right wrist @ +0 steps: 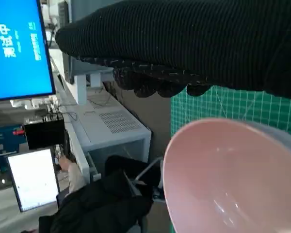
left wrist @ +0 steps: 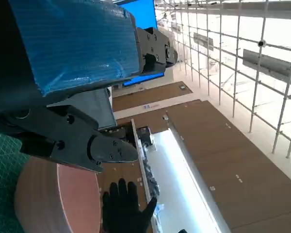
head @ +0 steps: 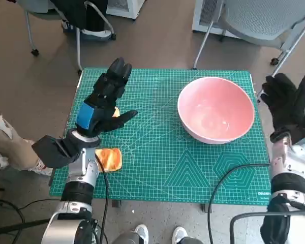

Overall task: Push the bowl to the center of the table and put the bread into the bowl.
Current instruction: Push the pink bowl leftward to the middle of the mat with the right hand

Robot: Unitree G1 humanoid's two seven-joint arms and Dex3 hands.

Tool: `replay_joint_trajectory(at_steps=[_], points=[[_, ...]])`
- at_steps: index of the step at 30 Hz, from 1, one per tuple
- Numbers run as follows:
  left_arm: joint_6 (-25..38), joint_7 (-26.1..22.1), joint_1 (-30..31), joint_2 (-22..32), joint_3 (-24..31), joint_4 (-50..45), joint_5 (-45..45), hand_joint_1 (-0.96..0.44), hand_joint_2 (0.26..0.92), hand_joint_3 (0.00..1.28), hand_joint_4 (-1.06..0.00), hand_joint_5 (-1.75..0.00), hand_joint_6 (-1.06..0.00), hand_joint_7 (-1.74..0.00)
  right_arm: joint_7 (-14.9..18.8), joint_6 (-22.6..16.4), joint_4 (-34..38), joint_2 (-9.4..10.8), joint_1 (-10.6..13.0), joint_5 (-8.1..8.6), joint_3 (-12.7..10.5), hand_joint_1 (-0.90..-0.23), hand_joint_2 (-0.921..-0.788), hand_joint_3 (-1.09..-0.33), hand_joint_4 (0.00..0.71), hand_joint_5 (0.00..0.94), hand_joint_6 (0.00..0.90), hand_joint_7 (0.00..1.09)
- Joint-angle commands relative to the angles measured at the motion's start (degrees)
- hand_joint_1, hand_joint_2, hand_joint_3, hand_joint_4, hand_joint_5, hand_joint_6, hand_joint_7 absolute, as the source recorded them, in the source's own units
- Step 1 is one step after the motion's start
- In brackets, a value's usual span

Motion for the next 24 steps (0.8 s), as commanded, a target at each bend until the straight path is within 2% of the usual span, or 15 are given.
replay_joint_trajectory(at_steps=[1, 19, 24], points=[[0.1, 0.3, 0.7, 0.5, -0.2, -0.6, 0.4, -0.27, 0.921, 0.19, -0.07, 0.00, -0.19, 0.00, -0.5, 1.2, 0.7, 1.2, 1.9, -0.17, -0.2, -0.643, -0.921, -0.846, 0.151, 0.003, 0.223, 0.09], [0.0, 0.3, 0.5, 0.6, -0.5, -0.2, 0.4, -0.29, 0.921, 0.19, -0.07, 0.00, -0.19, 0.00, 0.0, 1.2, 0.5, 4.0, 1.6, -0.07, -0.2, -0.648, -0.921, -0.822, 0.166, 0.007, 0.246, 0.08], [-0.1, 0.2, 0.4, 0.7, -0.4, 0.1, 0.3, -0.29, 0.921, 0.19, -0.07, 0.00, -0.19, 0.00, 0.4, 0.8, 0.3, 4.9, 1.4, -0.50, 0.4, -0.649, -0.921, -0.829, 0.172, 0.007, 0.250, 0.08]])
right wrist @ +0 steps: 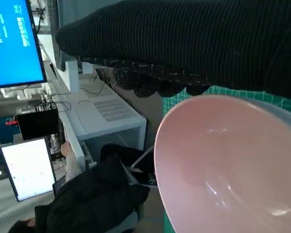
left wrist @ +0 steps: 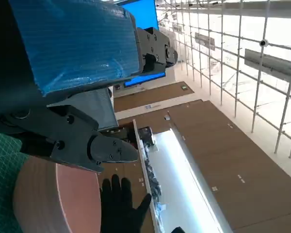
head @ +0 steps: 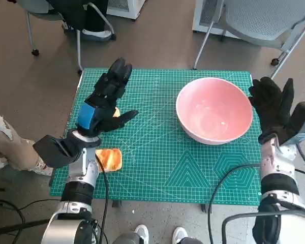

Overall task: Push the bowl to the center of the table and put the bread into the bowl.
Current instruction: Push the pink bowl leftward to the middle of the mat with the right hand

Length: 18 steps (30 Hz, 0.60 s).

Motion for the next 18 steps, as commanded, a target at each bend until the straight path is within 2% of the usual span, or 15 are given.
replay_joint_trajectory(at_steps=[1, 18], points=[[-0.1, -0.2, 0.4, 0.5, 0.0, 0.1, 0.2, -0.29, 0.921, 0.19, -0.07, 0.00, -0.19, 0.00, 0.4, 0.5, 0.4, 1.5, 1.3, -0.52, 0.5, -0.648, -0.921, -0.832, 0.172, 0.006, 0.249, 0.08], [0.1, -0.3, 0.4, 0.9, -0.1, 0.2, 0.2, -0.29, 0.921, 0.19, -0.07, 0.00, -0.19, 0.00, 0.7, -0.1, 0.2, 4.3, 0.8, -1.20, 1.2, -0.654, -0.921, -0.849, 0.167, 0.005, 0.236, 0.07]])
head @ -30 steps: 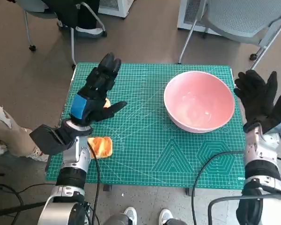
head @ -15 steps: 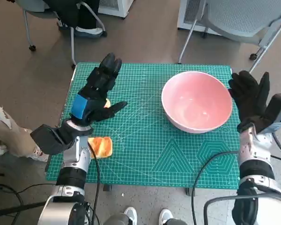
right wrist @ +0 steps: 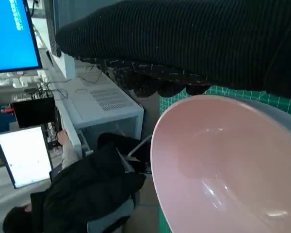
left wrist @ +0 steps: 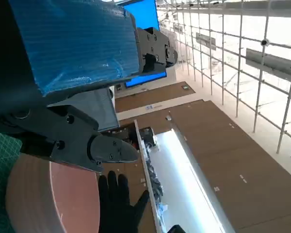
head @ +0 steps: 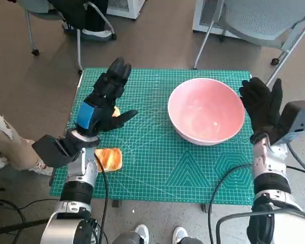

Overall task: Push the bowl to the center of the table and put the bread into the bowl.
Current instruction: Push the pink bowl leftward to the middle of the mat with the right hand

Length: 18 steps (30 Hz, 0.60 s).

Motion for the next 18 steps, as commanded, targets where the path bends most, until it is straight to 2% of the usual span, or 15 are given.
replay_joint_trajectory(at_steps=[1, 9, 18], points=[[0.1, -0.2, 0.4, 0.3, -0.1, 0.1, 0.2, -0.29, 0.921, 0.19, -0.07, 0.00, -0.19, 0.00, 0.1, 0.4, 0.4, 1.7, 0.7, -0.17, 0.3, -0.656, -0.921, -0.848, 0.168, 0.005, 0.236, 0.07], [0.1, -0.3, 0.5, 0.4, -0.1, 0.0, 0.2, -0.29, 0.921, 0.19, -0.07, 0.00, -0.19, 0.00, -0.1, -0.3, 0.3, 3.2, 0.4, -0.45, 1.0, -0.665, -0.921, -0.865, 0.169, 0.004, 0.248, 0.07], [0.2, -0.3, 0.5, 0.5, -0.1, 0.2, 0.2, -0.29, 0.921, 0.19, -0.08, 0.00, -0.19, 0.00, -0.1, -1.1, 0.4, 4.8, 0.2, -0.77, 1.9, -0.626, -0.921, -0.893, 0.207, 0.018, 0.278, 0.08]])
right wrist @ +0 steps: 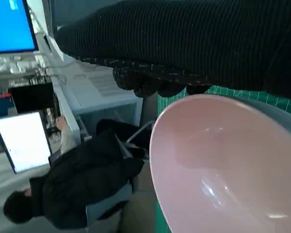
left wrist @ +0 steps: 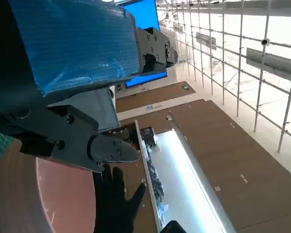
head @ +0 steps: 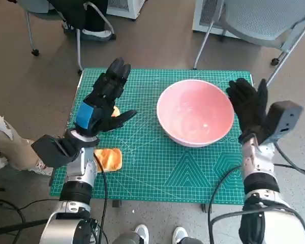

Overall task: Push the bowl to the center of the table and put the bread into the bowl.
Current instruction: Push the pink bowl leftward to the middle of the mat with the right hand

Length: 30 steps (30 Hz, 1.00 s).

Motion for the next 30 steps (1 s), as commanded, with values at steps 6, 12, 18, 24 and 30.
replay_joint_trajectory(at_steps=[6, 12, 18, 24, 30], points=[[0.4, -0.1, 0.8, 0.4, 0.0, -0.3, 0.1, -0.29, 0.921, 0.19, -0.08, 0.00, -0.19, 0.00, 0.2, 0.4, 0.6, 2.5, 0.1, -0.20, 0.4, -0.626, -0.921, -0.854, 0.217, 0.016, 0.286, 0.08], [0.5, 0.0, 1.0, 0.6, 0.0, -0.5, 0.2, -0.29, 0.921, 0.19, -0.08, 0.00, -0.19, 0.00, 0.4, 0.4, 0.5, 3.8, -0.2, -0.36, 0.8, -0.647, -0.921, -0.836, 0.220, 0.012, 0.272, 0.08], [0.7, 0.4, 1.1, 0.6, 0.0, -0.8, 0.2, -0.28, 0.921, 0.19, -0.08, 0.00, -0.19, 0.00, 1.0, 0.5, 0.5, 5.0, -0.4, -0.06, 0.9, -0.675, -0.921, -0.784, 0.217, 0.007, 0.260, 0.07], [0.6, 0.9, 1.4, 0.5, 0.0, -1.3, 0.5, -0.28, 0.921, 0.19, -0.08, 0.00, -0.19, 0.00, 1.1, 0.4, 0.5, 5.9, -0.5, -0.34, 1.3, -0.678, -0.921, -0.773, 0.211, 0.002, 0.258, 0.06], [0.7, 1.3, 1.7, 0.5, -0.1, -1.7, 0.6, -0.27, 0.921, 0.20, -0.08, 0.00, -0.19, 0.00, 1.1, 0.1, 0.5, 6.5, -0.6, -0.95, 2.1, -0.697, -0.921, -0.769, 0.199, 0.000, 0.242, 0.06]])
